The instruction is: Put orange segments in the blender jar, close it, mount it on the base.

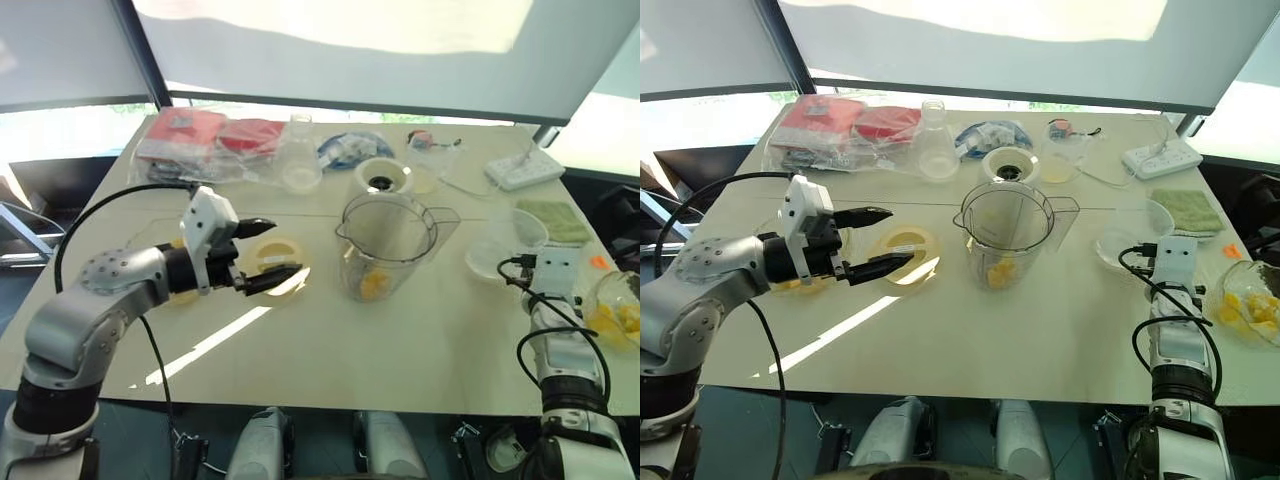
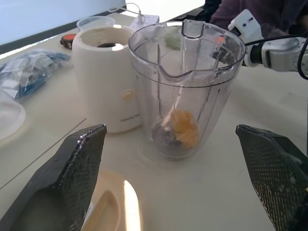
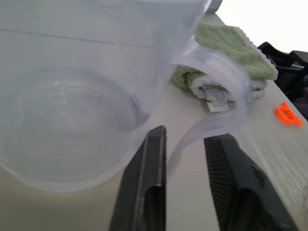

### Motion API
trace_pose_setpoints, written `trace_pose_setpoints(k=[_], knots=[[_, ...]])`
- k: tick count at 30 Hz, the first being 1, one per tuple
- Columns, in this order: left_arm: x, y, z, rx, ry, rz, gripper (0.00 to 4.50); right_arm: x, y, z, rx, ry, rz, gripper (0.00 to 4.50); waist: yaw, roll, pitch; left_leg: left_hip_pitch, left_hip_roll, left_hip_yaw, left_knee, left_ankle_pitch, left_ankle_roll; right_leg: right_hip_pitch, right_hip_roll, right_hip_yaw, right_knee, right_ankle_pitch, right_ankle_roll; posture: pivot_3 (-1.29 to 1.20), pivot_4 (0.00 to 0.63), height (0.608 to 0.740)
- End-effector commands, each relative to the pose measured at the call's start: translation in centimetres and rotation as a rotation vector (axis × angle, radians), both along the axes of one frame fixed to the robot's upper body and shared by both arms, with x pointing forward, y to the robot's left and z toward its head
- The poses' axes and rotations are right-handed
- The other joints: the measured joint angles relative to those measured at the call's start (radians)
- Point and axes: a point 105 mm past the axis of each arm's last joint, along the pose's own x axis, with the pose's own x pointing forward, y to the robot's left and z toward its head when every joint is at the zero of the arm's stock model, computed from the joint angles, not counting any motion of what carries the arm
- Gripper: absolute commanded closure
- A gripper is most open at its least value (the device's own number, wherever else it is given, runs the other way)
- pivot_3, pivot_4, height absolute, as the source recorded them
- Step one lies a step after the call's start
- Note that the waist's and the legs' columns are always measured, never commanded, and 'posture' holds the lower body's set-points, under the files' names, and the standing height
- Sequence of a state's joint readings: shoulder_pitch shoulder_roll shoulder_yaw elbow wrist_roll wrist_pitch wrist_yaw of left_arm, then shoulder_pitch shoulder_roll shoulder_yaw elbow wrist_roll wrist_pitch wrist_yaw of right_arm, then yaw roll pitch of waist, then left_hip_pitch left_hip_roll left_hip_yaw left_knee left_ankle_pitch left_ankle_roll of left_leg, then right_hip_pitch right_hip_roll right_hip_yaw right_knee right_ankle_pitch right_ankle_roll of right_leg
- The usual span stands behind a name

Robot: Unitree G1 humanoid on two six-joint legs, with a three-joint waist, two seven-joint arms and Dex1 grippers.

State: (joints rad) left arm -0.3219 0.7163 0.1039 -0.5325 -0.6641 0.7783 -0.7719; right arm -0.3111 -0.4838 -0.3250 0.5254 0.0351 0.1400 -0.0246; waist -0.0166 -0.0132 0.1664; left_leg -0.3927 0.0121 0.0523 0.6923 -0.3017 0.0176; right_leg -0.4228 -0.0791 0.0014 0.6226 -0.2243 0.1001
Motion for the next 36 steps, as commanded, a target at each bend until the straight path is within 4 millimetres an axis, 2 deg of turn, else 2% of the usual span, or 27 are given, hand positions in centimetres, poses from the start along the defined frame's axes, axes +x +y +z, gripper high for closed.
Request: trace_pose_setpoints(k=[1, 11, 14, 21, 24, 26, 29, 32, 36], knots=[[-0.4, 0.3, 1.2, -0.002, -0.055, -0.004, 0.00, 0.4, -0.2, 1.1, -0.023, -0.052, -0.009, 4.44, -0.001, 0.000, 0.000, 0.000, 0.000, 0.000, 0.000, 0.000, 0.000, 0.000, 0.000, 0.000, -0.001, 0.000, 0.000, 0.00, 0.150, 0.740], [0.0, 1.2, 2.0, -0.029, -0.065, 0.020, 0.00, 0.9, 0.2, 1.4, -0.018, -0.073, 0.014, 4.44, -0.003, 0.000, 0.000, 0.001, 0.000, 0.000, -0.008, 0.000, 0.000, 0.000, 0.000, 0.000, -0.007, 0.000, 0.000, 0.00, 0.150, 0.740], [0.2, 1.5, 1.8, -0.011, -0.065, 0.023, 0.00, 1.2, 0.2, 2.3, -0.042, -0.090, 0.023, 4.44, -0.004, 0.000, 0.000, 0.001, 0.000, 0.000, -0.008, 0.000, -0.001, 0.000, 0.000, 0.000, -0.007, 0.000, 0.000, 0.00, 0.150, 0.740], [1.1, 2.4, 3.0, -0.026, -0.080, 0.023, 0.00, 2.1, 0.7, 8.8, -0.050, -0.300, 0.107, 4.44, -0.003, 0.003, 0.002, 0.001, 0.000, 0.001, -0.008, 0.001, -0.001, 0.000, 0.000, 0.000, -0.007, 0.000, 0.000, 0.00, 0.150, 0.740], [1.3, 2.6, 3.0, -0.015, -0.082, 0.017, 0.00, 2.4, 0.8, 12.3, -0.117, -0.355, 0.144, 4.44, -0.003, 0.008, 0.005, 0.000, 0.000, 0.001, -0.008, 0.001, -0.001, -0.001, 0.000, 0.001, -0.007, 0.000, 0.000, 0.00, 0.150, 0.740], [1.5, 2.7, 3.1, -0.012, -0.084, 0.012, 0.00, 2.4, 0.9, 13.8, -0.140, -0.377, 0.155, 4.44, -0.002, 0.009, 0.006, 0.000, -0.001, 0.002, -0.008, 0.001, -0.001, -0.002, 0.000, 0.001, -0.007, 0.000, 0.000, 0.00, 0.150, 0.740], [1.7, 2.7, 2.9, 0.004, -0.088, 0.004, 0.00, 2.7, 1.2, 17.7, -0.212, -0.428, 0.199, 4.44, -0.001, 0.009, 0.006, 0.000, 0.000, 0.001, -0.009, 0.001, -0.001, -0.002, 0.000, 0.000, -0.007, 0.000, 0.001, 0.00, 0.150, 0.740], [1.7, 2.6, 2.9, 0.012, -0.090, -0.018, 0.00, 2.7, 2.9, 22.6, -0.319, -0.488, 0.305, 4.44, -0.001, 0.010, 0.009, -0.001, -0.001, 0.002, -0.010, 0.001, -0.001, -0.002, 0.000, 0.000, -0.007, 0.000, 0.001, 0.00, 0.150, 0.740], [1.5, 2.5, 2.8, 0.029, -0.091, -0.039, 0.00, 2.5, 5.7, 26.2, -0.430, -0.505, 0.456, 4.44, -0.002, 0.009, 0.010, -0.001, 0.000, 0.002, -0.010, 0.001, -0.001, -0.003, 0.000, 0.000, -0.007, 0.000, 0.001, 0.00, 0.150, 0.740]])
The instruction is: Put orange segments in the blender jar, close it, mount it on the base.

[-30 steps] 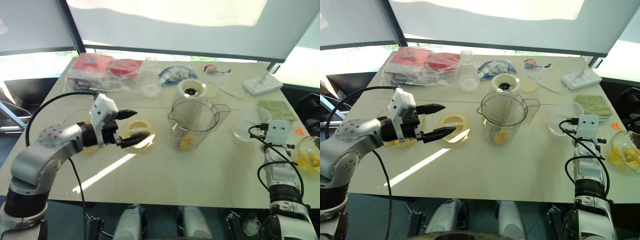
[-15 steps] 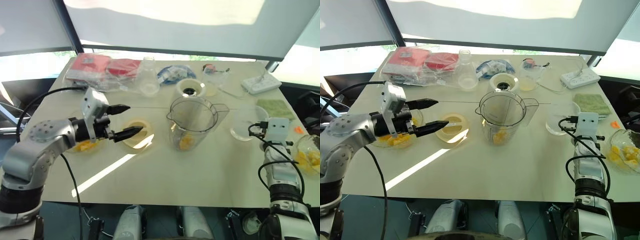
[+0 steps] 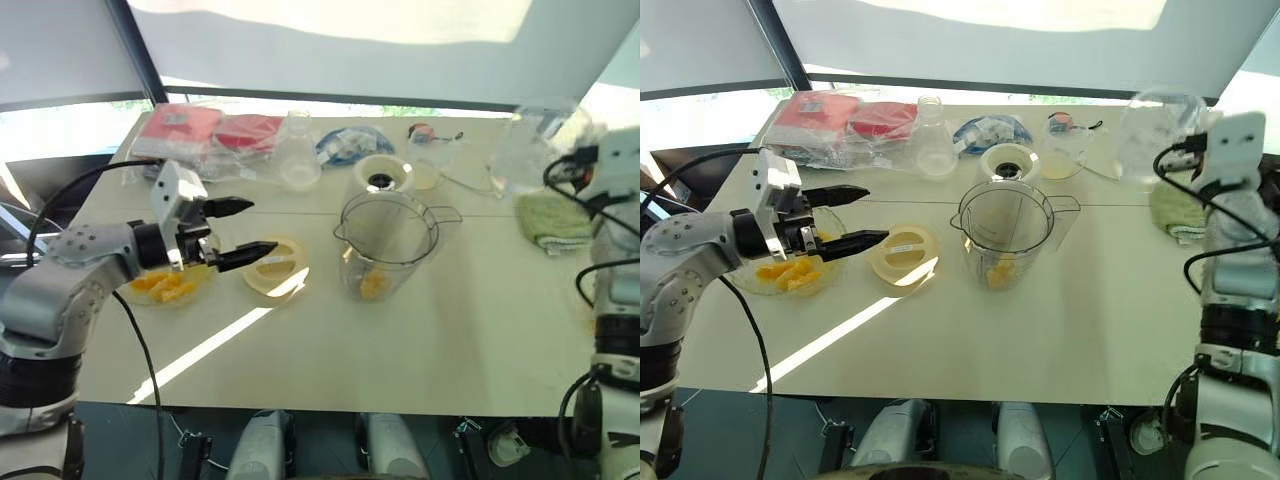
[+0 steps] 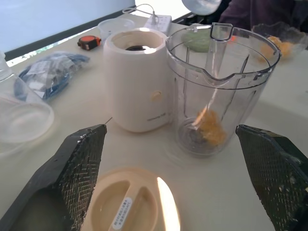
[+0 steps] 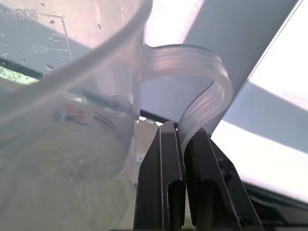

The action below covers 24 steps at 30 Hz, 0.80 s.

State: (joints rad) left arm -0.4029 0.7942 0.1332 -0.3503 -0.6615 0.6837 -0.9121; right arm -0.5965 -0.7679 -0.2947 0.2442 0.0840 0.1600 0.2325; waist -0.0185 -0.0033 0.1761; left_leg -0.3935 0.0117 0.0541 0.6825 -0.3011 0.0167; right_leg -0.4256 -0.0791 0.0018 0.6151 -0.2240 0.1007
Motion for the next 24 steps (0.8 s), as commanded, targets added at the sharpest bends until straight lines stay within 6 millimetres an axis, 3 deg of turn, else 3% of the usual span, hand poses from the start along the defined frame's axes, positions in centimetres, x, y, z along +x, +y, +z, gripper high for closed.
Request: trace_pose_setpoints(k=[1, 5, 10, 16, 24], knots=[[-0.3, 0.0, 1.2, 0.027, -0.060, -0.023, 0.00, -0.8, 3.2, 4.8, -0.137, -0.085, 0.126, 4.44, 0.000, -0.001, 0.000, 0.000, 0.000, 0.000, 0.000, 0.000, 0.000, 0.000, 0.000, 0.000, 0.000, 0.000, 0.000, 0.00, 0.150, 0.740], [-0.5, -0.3, 1.2, 0.029, -0.059, -0.036, 0.00, -0.8, 6.0, 6.3, -0.218, -0.080, 0.226, 4.44, 0.001, -0.001, 0.001, 0.000, 0.001, -0.001, 0.000, 0.000, 0.000, 0.000, 0.000, -0.001, 0.000, 0.000, 0.000, 0.00, 0.150, 0.740], [-0.6, -0.5, 1.2, 0.029, -0.059, -0.042, 0.00, -0.8, 9.0, 6.8, -0.279, -0.055, 0.327, 4.44, 0.005, -0.001, 0.001, -0.001, 0.000, 0.000, 0.000, 0.000, 0.000, 0.000, -0.001, -0.001, 0.000, 0.000, 0.000, 0.00, 0.150, 0.740], [-0.7, -0.6, 1.0, 0.030, -0.054, -0.045, 0.00, -1.1, 10.6, 6.9, -0.378, -0.038, 0.371, 4.44, 0.005, -0.001, 0.001, -0.002, 0.000, -0.001, 0.000, 0.000, 0.000, -0.001, -0.001, -0.001, -0.001, 0.000, 0.000, 0.00, 0.150, 0.740], [-0.9, -0.7, 0.5, 0.028, -0.043, -0.045, 0.00, -1.1, 12.1, 5.9, -0.646, -0.021, 0.379, 4.44, 0.004, -0.001, 0.002, -0.002, 0.000, 0.000, 0.000, 0.000, 0.000, -0.002, -0.001, -0.001, 0.000, 0.000, 0.000, 0.00, 0.150, 0.740]])
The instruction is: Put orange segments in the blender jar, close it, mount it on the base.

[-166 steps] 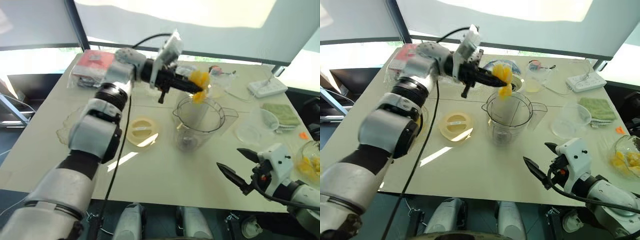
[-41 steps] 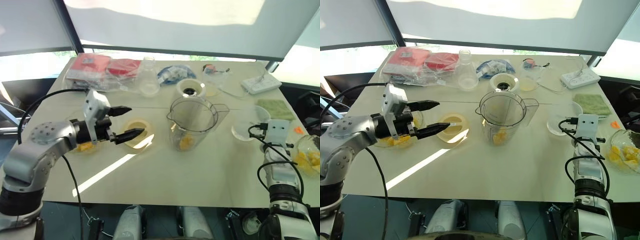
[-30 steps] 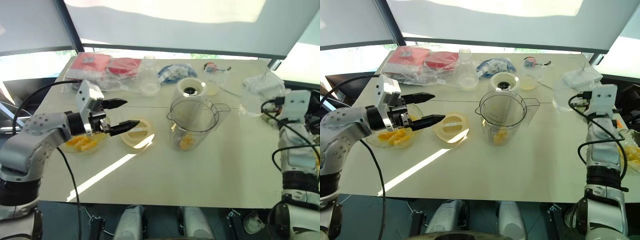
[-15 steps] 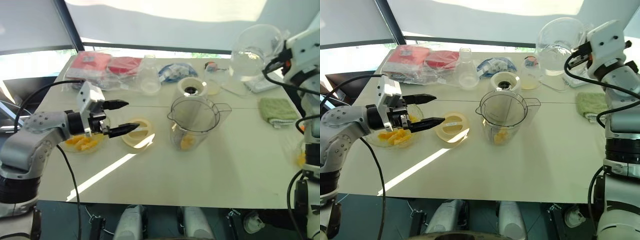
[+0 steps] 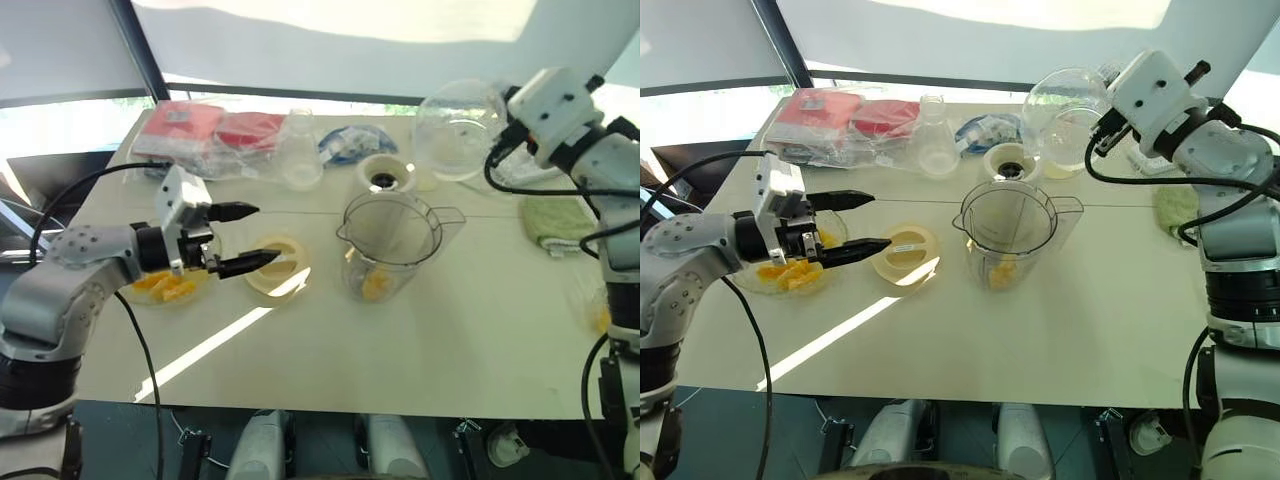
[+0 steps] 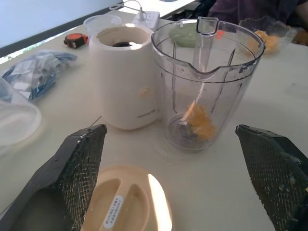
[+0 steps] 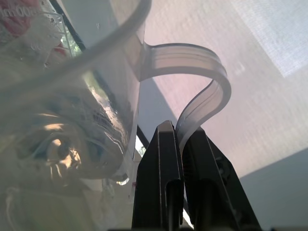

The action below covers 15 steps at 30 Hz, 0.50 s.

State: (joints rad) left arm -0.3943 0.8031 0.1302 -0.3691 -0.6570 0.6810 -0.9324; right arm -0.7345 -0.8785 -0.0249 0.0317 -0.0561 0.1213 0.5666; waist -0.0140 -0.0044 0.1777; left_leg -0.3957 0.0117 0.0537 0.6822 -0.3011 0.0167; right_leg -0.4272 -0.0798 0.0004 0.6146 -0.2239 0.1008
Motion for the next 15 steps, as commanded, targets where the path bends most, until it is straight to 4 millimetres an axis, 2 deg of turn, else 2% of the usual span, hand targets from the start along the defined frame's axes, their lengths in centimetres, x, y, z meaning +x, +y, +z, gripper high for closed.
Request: trace_pose_setpoints(k=[1, 7, 15], knots=[[-0.4, -0.5, 0.6, 0.007, -0.039, -0.020, 0.00, -1.0, 0.9, 2.2, -0.093, -0.117, 0.032, 4.44, 0.000, 0.000, 0.000, 0.000, 0.000, 0.000, 0.000, 0.000, 0.000, 0.000, 0.000, 0.000, 0.000, 0.000, 0.000, 0.00, 0.150, 0.740], [-0.2, -0.6, 0.1, 0.007, -0.030, -0.012, 0.00, -1.1, 1.3, 1.5, -0.178, -0.123, 0.056, 4.44, 0.000, 0.000, 0.000, 0.000, 0.000, 0.000, 0.000, 0.000, 0.000, 0.000, 0.000, 0.000, 0.000, 0.000, 0.000, 0.00, 0.150, 0.740], [-0.1, -0.7, 0.0, 0.003, -0.030, -0.008, 0.00, -1.6, 2.6, 1.5, -0.309, -0.165, 0.085, 4.44, 0.000, 0.000, 0.000, 0.000, 0.000, 0.000, 0.000, 0.000, 0.000, 0.000, 0.000, 0.000, 0.000, 0.000, 0.000, 0.00, 0.150, 0.740]])
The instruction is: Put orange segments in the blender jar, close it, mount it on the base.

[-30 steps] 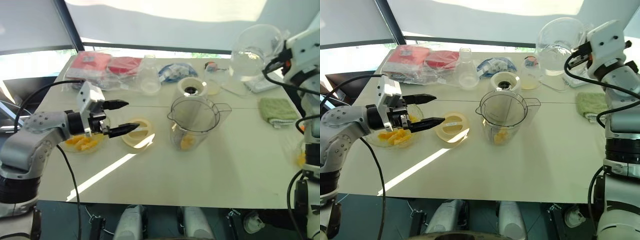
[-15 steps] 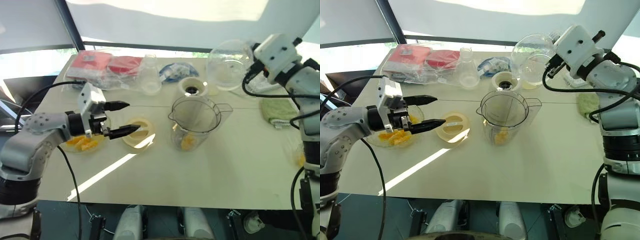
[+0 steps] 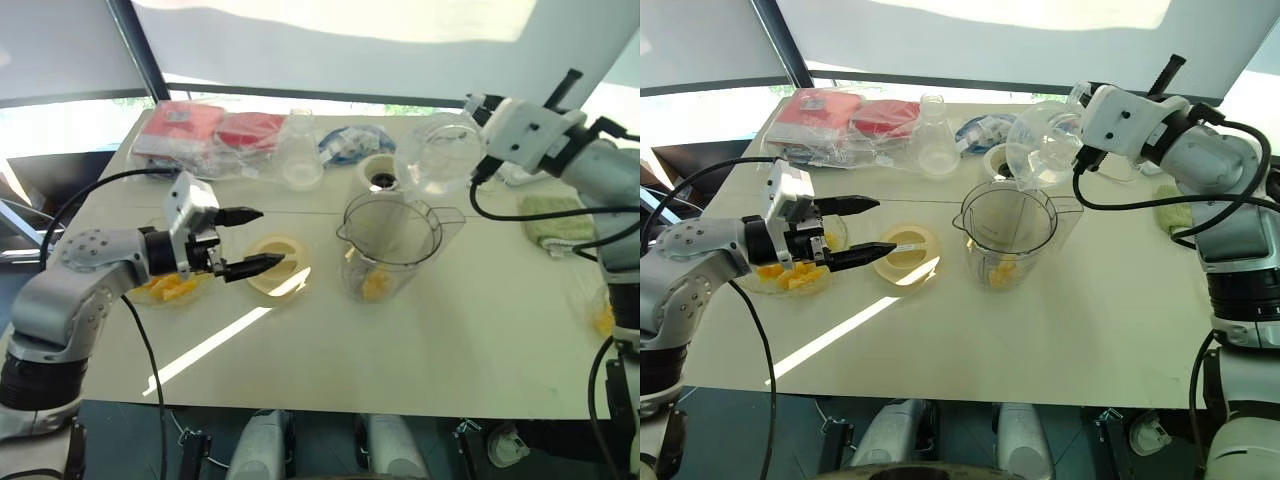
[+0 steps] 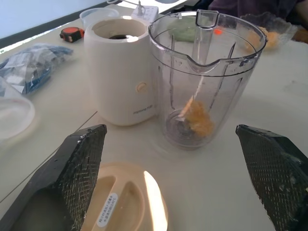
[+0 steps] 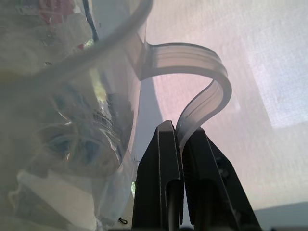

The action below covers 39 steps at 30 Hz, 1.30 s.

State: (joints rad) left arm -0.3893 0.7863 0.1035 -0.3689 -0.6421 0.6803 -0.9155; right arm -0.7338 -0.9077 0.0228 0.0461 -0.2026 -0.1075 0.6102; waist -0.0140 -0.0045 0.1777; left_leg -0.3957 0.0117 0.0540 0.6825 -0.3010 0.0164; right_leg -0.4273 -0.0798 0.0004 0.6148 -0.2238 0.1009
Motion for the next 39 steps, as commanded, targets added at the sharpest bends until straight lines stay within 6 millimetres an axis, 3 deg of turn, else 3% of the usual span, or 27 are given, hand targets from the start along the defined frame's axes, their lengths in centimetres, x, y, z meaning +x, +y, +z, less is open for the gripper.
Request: trace_pose_setpoints(k=[1, 26, 39], knots=[[-0.26, -0.28, 0.80, 0.000, -0.047, -0.012, 0.00, -0.91, 0.72, 2.01, -0.041, -0.085, 0.025, 4.44, 0.000, 0.000, 0.000, 0.000, 0.000, 0.000, 0.000, 0.000, 0.000, 0.000, 0.000, 0.000, 0.000, 0.000, 0.000, 0.00, 0.150, 0.740], [-0.39, -0.58, 1.44, 0.006, -0.064, -0.014, 0.00, -0.65, 1.44, 1.35, -0.174, -0.123, 0.034, 4.44, 0.000, 0.000, 0.000, 0.000, 0.000, 0.000, 0.000, 0.001, -0.001, 0.000, 0.000, 0.000, 0.001, 0.000, 0.000, 0.00, 0.150, 0.740], [-0.35, -0.60, 1.31, 0.003, -0.063, -0.015, 0.00, -0.71, 1.61, 2.17, -0.263, -0.214, 0.019, 4.44, -0.001, 0.000, 0.000, 0.000, 0.000, 0.000, 0.000, 0.001, -0.003, 0.000, 0.000, 0.000, 0.001, 0.000, 0.000, 0.00, 0.150, 0.740]])
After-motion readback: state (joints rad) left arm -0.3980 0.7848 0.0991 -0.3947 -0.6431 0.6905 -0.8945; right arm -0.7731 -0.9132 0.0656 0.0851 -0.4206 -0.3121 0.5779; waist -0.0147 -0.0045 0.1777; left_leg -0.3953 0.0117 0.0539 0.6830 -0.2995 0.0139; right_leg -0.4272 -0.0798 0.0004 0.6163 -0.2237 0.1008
